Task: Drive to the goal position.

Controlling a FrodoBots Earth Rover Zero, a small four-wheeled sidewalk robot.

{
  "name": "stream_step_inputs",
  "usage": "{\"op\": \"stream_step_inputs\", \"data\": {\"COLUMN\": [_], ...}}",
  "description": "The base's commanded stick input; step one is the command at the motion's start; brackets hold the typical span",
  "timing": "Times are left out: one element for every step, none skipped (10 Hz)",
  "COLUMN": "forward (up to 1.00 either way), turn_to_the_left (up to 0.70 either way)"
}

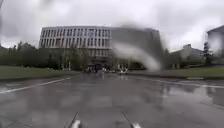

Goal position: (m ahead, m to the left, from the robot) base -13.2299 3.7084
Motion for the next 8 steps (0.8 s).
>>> {"op": "stream_step_inputs", "data": {"forward": [0.70,0.70,0.70,0.70,0.70,0.70,0.70,0.70], "turn_to_the_left": [0.00,0.00,0.00,0.00,0.00,0.00,0.00,0.00]}}
